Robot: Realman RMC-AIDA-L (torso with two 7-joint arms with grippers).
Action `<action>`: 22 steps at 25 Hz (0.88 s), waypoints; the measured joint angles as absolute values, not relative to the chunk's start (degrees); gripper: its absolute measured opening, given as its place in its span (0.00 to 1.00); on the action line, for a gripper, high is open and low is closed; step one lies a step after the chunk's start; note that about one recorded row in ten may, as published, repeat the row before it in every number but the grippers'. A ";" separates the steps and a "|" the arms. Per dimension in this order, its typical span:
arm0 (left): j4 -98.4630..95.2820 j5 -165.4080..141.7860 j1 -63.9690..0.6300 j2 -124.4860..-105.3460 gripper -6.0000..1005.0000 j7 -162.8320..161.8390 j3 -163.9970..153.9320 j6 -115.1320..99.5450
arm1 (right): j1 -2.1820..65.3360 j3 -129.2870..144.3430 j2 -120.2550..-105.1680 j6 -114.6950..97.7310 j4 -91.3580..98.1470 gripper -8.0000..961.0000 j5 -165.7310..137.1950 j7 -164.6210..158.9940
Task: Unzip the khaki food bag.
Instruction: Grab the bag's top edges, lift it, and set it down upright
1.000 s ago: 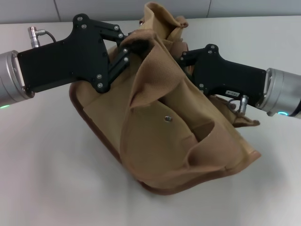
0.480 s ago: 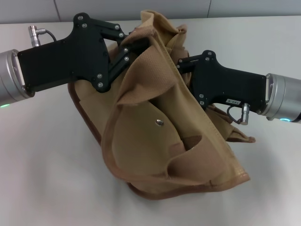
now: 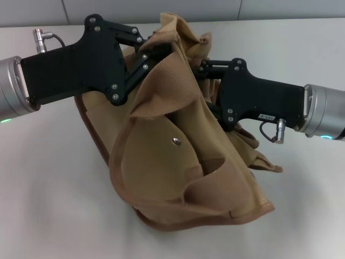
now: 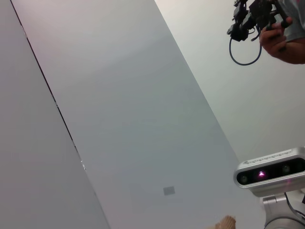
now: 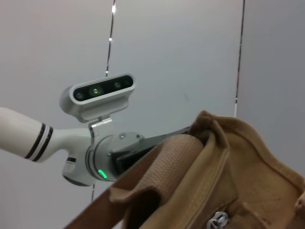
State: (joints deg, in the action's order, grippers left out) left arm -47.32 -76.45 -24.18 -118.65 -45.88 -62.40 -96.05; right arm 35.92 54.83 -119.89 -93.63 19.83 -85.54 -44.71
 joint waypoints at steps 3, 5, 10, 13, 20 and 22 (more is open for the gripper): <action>-47.40 -76.44 -24.18 -118.65 0.04 -45.88 -62.73 -96.05 | 35.87 55.10 -119.89 -93.19 19.84 0.45 -84.45 -44.44; -47.43 -76.43 -24.31 -118.66 0.04 -45.88 -63.03 -96.05 | 36.08 55.59 -119.89 -92.73 19.71 0.49 -83.36 -44.29; -47.42 -76.43 -24.45 -118.64 0.04 -45.88 -63.08 -96.07 | 36.75 59.06 -119.88 -91.54 19.89 0.58 -81.31 -44.26; -47.43 -76.43 -24.46 -118.65 0.04 -45.88 -63.10 -96.08 | 36.87 60.08 -119.88 -91.30 20.05 0.63 -81.16 -44.25; -47.43 -76.43 -24.86 -118.66 0.04 -45.88 -63.28 -96.09 | 37.10 61.52 -119.89 -90.05 19.52 0.30 -79.25 -44.50; -47.39 -76.41 -24.88 -118.68 0.04 -45.88 -63.28 -96.11 | 36.67 62.51 -119.89 -89.92 19.47 0.24 -77.14 -44.45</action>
State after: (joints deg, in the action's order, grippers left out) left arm -47.39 -76.41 -24.88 -118.68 -45.88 -63.28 -96.11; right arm 36.67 62.52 -119.89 -89.92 19.47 -77.14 -44.45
